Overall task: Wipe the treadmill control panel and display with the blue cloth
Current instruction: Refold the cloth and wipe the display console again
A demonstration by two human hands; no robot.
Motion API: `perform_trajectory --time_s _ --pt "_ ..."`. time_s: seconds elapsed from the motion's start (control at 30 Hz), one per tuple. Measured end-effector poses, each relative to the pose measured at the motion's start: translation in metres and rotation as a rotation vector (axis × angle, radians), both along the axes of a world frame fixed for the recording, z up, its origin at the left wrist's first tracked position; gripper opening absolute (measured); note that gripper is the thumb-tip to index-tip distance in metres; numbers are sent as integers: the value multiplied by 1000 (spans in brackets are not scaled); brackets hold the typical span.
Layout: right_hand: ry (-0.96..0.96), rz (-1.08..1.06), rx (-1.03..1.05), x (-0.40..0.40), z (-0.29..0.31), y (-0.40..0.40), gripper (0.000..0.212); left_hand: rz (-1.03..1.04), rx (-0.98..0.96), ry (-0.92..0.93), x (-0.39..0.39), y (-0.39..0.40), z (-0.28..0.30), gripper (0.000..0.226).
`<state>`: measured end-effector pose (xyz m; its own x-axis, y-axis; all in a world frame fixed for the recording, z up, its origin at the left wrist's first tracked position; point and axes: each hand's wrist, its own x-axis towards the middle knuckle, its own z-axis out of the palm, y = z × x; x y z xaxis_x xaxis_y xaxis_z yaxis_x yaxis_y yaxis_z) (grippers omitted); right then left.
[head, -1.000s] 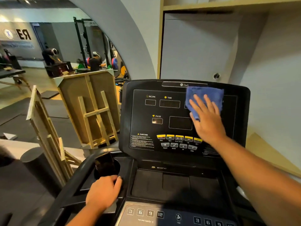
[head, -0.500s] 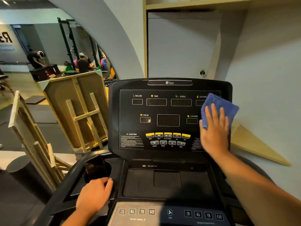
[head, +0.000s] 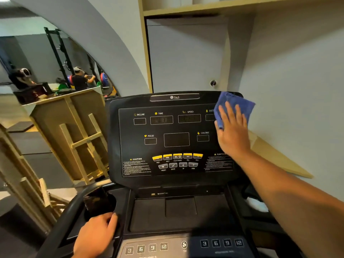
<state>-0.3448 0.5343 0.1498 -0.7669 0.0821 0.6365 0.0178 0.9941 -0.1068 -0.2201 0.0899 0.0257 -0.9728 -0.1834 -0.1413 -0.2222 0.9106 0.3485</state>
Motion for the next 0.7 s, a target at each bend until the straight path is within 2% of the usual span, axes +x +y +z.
perform_trajectory --time_s 0.1,0.17,0.2,0.3,0.4,0.47,0.53,0.6,0.7 --pt "34 -173 -168 -5 -2 -49 66 10 8 -15 -1 3 3 28" --pt "62 -171 -285 -13 6 -102 69 17 -2 -34 -1 5 3 29" --pt "60 -90 -236 -17 9 -128 70 29 -12 -42 -2 6 4 28" --pt "-7 262 199 -20 -5 -175 75 47 -26 -41 -4 8 8 24" --pt "-59 500 495 -16 -12 -140 70 41 -38 -48 -6 5 7 30" --pt "-67 520 536 -18 -9 -97 70 31 -42 -62 -6 2 3 35" --pt "-35 374 383 -15 -8 -55 70 28 -36 -60 -6 1 2 37" --pt "2 172 106 -6 -9 -39 65 29 -26 -62 -7 1 1 38" --pt "70 -108 -216 -10 -2 -82 67 31 -26 -64 -5 3 2 39"
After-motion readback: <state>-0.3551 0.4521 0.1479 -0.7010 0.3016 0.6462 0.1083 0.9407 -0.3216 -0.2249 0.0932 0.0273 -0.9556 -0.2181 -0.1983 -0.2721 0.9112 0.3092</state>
